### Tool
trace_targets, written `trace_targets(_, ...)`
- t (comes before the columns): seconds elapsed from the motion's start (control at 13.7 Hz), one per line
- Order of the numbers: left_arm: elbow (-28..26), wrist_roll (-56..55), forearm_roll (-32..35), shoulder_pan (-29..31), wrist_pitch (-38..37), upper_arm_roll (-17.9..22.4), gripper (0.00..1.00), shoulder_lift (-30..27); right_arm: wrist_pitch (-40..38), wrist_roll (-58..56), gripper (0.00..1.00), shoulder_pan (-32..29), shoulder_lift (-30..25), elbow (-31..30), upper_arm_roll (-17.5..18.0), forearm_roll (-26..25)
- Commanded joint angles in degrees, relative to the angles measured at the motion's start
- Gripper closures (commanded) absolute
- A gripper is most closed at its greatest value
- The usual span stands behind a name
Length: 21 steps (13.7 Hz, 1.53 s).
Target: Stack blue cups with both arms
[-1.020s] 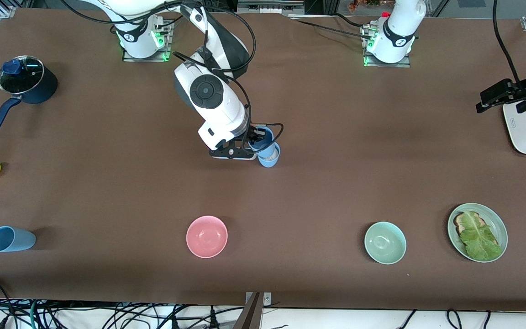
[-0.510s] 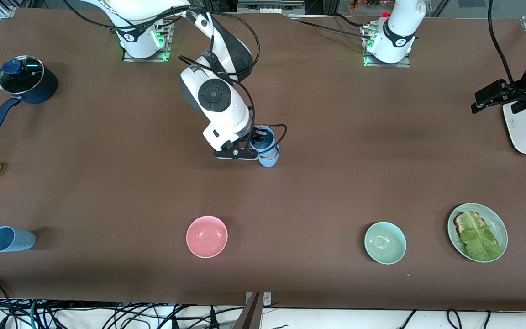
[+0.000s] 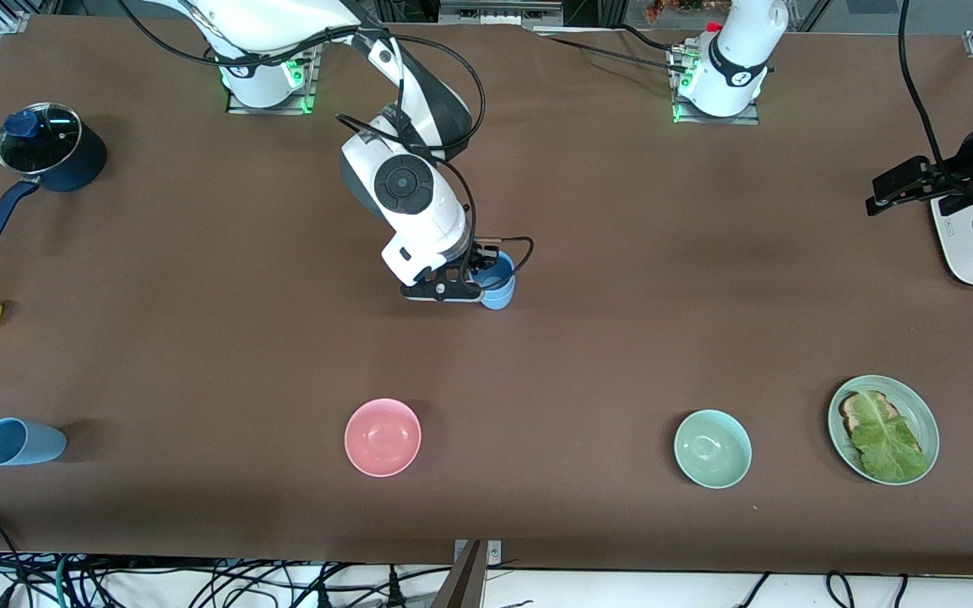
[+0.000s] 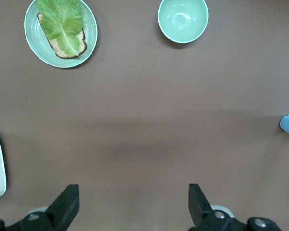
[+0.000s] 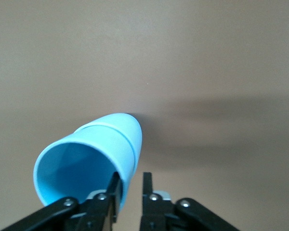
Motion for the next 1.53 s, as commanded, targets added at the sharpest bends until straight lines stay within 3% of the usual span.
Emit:
trace_targets(0.0,0.97,-0.46,-1.3,-0.14,-1.02,-0.32,0.0,0.3,0.13,0.67,0.0,0.68,0.37,1.85,-0.36,-1.09)
trace_targets(0.29,0.97,-0.37,-1.21,-0.14,-1.02,-0.33,0.0,0.3,-0.4,0.4,0.0,0.24,-4.01,2.2,-0.8,-1.27)
trace_targets(0.44,0.97,-0.37,-1.21,-0.22,-1.02,-0.33,0.0,0.3,-1.18,-0.47,0.0,0.24,-7.53,1.76,-4.12,-1.53)
trace_targets(0.66,0.97,-0.28,-1.21,-0.31,-1.02,-0.24,0.0,0.39,-8.72,-5.28,0.0,0.24,-11.31,1.76,-8.26,-1.53)
trace_targets(0.95,1.06,-0.28,-0.86,-0.4,-0.93,-0.33,0.0,0.83,-22.25,-18.99,0.0,0.24,-16.06,1.59,-16.16,-1.62)
trace_targets(1.17,1.06,-0.28,-0.86,-0.4,-0.75,-0.33,0.0,0.83,-31.75,-26.04,0.0,0.33,-19.75,1.23,-23.97,-1.27)
trace_targets(1.46,1.06,-0.28,-0.94,-0.4,-0.66,-0.33,0.0,0.83,-33.18,-32.18,0.0,0.41,-23.18,-0.78,-31.89,-1.27)
